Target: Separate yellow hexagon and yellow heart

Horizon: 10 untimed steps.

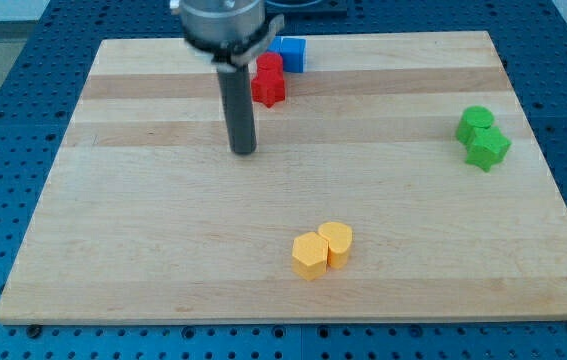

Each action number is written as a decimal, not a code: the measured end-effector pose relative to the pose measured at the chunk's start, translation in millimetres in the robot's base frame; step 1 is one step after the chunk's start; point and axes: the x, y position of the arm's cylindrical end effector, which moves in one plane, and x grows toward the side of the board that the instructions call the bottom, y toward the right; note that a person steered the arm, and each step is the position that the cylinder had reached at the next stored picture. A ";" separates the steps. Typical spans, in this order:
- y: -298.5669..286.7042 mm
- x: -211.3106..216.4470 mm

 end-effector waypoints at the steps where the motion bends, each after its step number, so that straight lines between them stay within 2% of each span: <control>1: -0.5 59.7; 3: 2.0 146.0; 4: 27.6 168.0; 6: 98.2 169.2; 10: 61.7 143.4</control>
